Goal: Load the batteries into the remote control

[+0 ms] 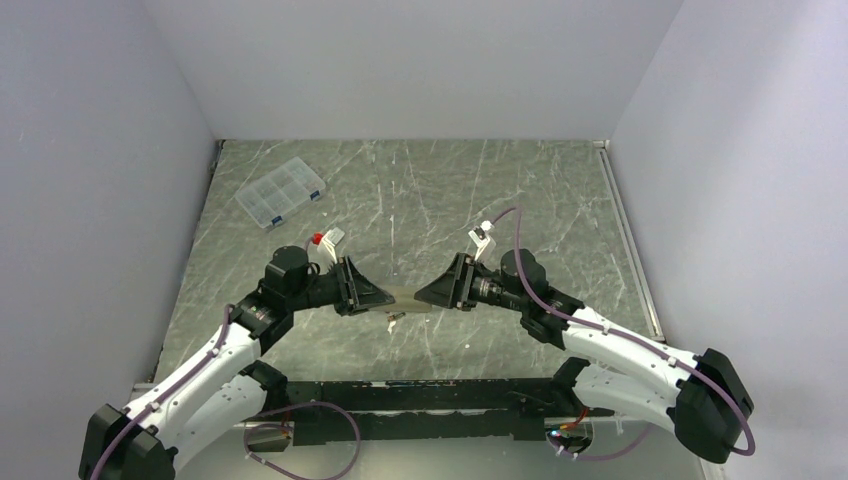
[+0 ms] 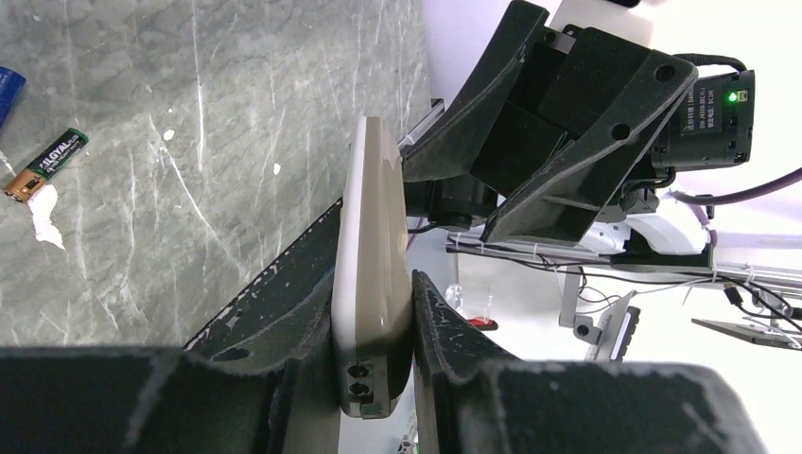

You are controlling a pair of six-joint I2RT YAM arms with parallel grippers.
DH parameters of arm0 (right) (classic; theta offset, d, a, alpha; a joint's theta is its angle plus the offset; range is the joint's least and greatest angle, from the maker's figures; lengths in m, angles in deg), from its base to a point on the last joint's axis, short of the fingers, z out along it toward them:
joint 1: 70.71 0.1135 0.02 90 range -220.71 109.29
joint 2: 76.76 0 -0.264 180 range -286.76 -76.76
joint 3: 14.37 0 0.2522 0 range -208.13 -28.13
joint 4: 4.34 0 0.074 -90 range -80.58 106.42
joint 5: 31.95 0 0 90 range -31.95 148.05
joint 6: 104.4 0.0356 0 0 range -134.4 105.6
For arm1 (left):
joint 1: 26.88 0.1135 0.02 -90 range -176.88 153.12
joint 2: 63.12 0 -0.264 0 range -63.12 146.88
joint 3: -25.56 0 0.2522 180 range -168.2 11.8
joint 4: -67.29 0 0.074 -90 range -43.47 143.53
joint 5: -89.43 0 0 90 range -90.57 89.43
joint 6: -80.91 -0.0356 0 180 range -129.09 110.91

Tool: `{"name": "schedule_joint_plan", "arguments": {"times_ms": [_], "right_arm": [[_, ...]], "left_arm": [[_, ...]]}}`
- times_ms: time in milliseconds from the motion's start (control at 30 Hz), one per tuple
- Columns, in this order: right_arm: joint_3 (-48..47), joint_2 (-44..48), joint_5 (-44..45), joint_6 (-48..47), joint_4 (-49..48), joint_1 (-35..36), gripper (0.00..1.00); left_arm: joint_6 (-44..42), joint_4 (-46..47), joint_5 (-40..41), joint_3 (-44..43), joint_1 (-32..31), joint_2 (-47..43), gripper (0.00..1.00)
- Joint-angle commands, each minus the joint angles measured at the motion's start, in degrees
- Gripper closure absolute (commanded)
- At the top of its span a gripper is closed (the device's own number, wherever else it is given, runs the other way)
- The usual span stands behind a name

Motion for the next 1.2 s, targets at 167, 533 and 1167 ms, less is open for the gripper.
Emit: {"name": "schedule_joint_plan", "arguments": {"times_ms": [167, 533, 1167], "right_arm": [[-3.5, 0.2, -4.5, 1.6, -5.4, 2.6, 0.44], [-4.3, 0.5, -3.5, 1.2, -4.8, 3.5, 0.44], [-4.5, 1.7, -2.6, 0.8, -3.6, 4.0, 0.44]], "left_arm": [[-1.3, 3.3, -1.6, -3.5, -0.8, 0.7, 1.00], [-1.9, 1.9, -1.1, -3.3, -0.8, 0.7, 1.00], [-3.6, -2.3, 0.6, -4.4, -0.8, 1.2, 1.00]]}}
